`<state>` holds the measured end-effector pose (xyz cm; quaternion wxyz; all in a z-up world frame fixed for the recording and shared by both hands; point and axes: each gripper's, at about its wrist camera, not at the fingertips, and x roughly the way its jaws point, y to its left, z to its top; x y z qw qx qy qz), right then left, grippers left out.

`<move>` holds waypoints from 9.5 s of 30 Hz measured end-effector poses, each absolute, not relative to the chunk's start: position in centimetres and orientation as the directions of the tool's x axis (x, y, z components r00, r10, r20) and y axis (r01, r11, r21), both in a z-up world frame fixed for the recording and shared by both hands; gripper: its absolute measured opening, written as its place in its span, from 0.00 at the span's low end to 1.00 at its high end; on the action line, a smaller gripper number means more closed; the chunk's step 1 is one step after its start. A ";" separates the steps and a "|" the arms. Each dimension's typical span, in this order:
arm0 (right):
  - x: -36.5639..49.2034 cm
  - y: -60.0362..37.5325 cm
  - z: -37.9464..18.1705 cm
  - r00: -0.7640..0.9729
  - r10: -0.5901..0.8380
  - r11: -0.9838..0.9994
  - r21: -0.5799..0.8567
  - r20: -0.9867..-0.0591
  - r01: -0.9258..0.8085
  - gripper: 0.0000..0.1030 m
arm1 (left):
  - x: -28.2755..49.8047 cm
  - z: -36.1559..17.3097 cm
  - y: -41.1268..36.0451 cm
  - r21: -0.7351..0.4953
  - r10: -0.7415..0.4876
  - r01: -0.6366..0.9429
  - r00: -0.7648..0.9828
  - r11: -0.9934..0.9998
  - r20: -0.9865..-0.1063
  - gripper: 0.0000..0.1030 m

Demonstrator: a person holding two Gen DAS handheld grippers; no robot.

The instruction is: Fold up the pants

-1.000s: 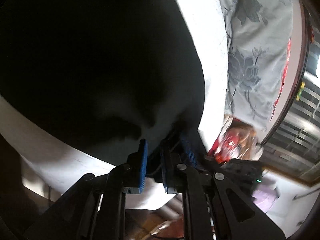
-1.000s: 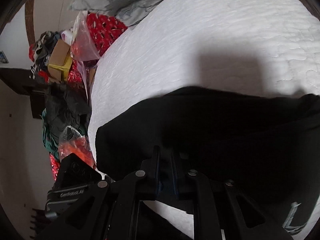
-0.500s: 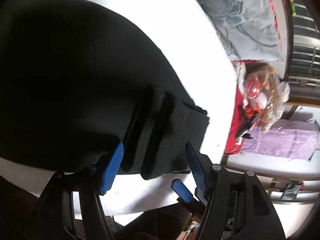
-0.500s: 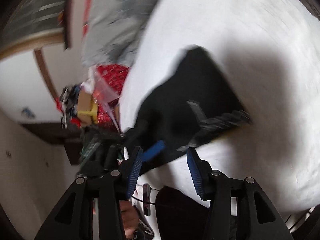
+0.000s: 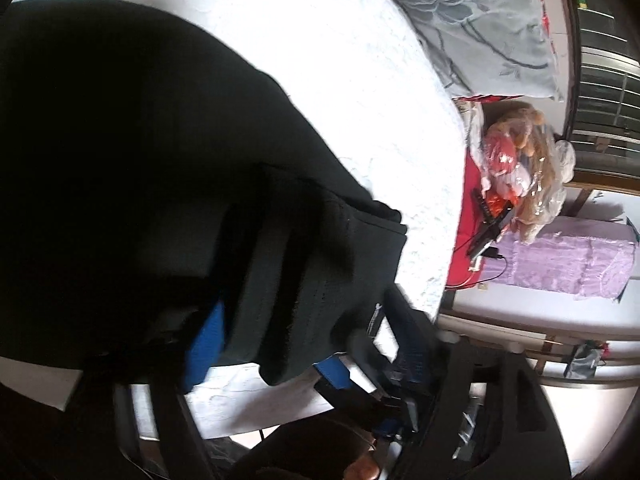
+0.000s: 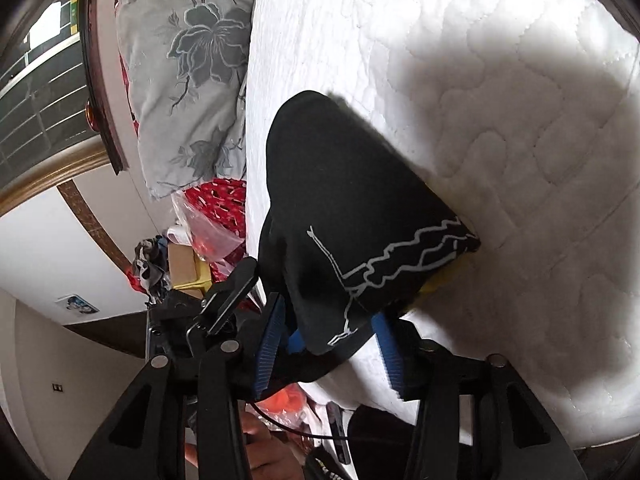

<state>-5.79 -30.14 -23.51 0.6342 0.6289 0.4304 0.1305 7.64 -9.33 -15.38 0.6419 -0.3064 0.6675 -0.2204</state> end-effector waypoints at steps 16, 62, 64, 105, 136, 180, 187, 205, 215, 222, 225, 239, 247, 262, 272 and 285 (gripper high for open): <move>-4.0 -25.9 -20.7 0.564 0.762 0.189 0.942 -0.319 0.278 0.06 | 8.5 -12.2 -3.2 -0.603 -0.596 -0.094 0.088 0.793 -0.798 0.17; -4.4 -30.6 -18.0 0.536 0.496 0.765 0.636 -0.683 0.103 0.15 | 4.9 -12.2 -5.8 -0.516 -0.537 0.151 0.166 0.843 -0.827 0.45; -4.0 -30.8 -16.3 0.575 0.488 0.767 0.637 -0.657 0.077 0.16 | 5.4 -10.8 -5.9 -0.492 -0.520 0.174 0.221 0.853 -0.825 0.46; -2.2 4.2 -13.2 0.441 0.414 0.867 0.195 -0.796 -0.459 0.69 | 14.6 -12.8 18.8 -0.509 -0.507 0.007 0.087 0.861 -0.857 0.49; -3.2 4.7 -13.6 0.530 0.397 0.896 0.193 -0.749 -0.399 0.29 | 14.5 -11.3 15.1 -0.566 -0.566 0.017 0.054 0.824 -0.822 0.35; -2.9 -31.8 -13.3 0.634 0.447 0.751 0.649 -0.631 0.117 0.62 | 11.4 -10.1 -2.8 -0.548 -0.551 0.058 0.084 0.834 -0.830 0.67; -0.8 -29.1 -13.5 0.573 0.386 0.863 0.502 -0.723 0.053 0.16 | 11.6 -12.2 -4.8 -0.490 -0.485 -0.008 0.123 0.872 -0.866 0.66; -5.3 -31.8 -15.1 0.573 0.384 0.861 0.504 -0.724 0.059 0.31 | 4.3 -13.6 -4.7 -0.343 -0.349 0.069 0.202 0.937 -0.915 0.63; -5.8 -33.1 -15.0 0.583 0.410 0.819 0.565 -0.701 0.103 0.40 | 3.9 -10.2 -4.9 -0.281 -0.307 0.125 0.336 0.952 -0.891 0.64; -2.8 -32.6 -14.3 0.584 0.390 0.826 0.551 -0.711 0.119 0.47 | 7.3 -9.5 -5.4 -0.226 -0.245 0.093 0.382 0.970 -0.891 0.64; -1.9 -32.3 -14.5 0.579 0.389 0.827 0.548 -0.717 0.123 0.47 | 8.1 -10.0 -5.3 -0.206 -0.221 0.079 0.382 0.975 -0.897 0.64; 1.0 -31.6 -16.2 0.553 0.346 0.870 0.479 -0.758 0.113 0.39 | 11.7 -13.5 -7.7 -0.155 -0.175 0.085 0.349 0.984 -0.921 0.68; 1.3 -32.2 -16.3 0.541 0.372 0.850 0.511 -0.754 0.129 0.47 | 11.4 -13.1 -7.9 -0.130 -0.154 0.088 0.362 0.988 -0.919 0.70; -2.7 -33.8 -13.8 0.590 0.371 0.826 0.545 -0.718 0.143 0.48 | 8.6 -9.9 -3.6 -0.156 -0.170 0.067 0.394 0.985 -0.903 0.70; -2.5 -33.5 -15.7 0.560 0.436 0.779 0.607 -0.705 0.157 0.61 | 7.4 -13.5 0.0 -0.422 -0.403 -0.015 0.263 0.907 -0.876 0.70; -1.1 -32.1 -18.0 0.505 0.543 0.763 0.646 -0.671 0.038 0.68 | 6.5 -15.4 -5.1 -0.377 -0.409 0.177 0.214 0.909 -0.887 0.86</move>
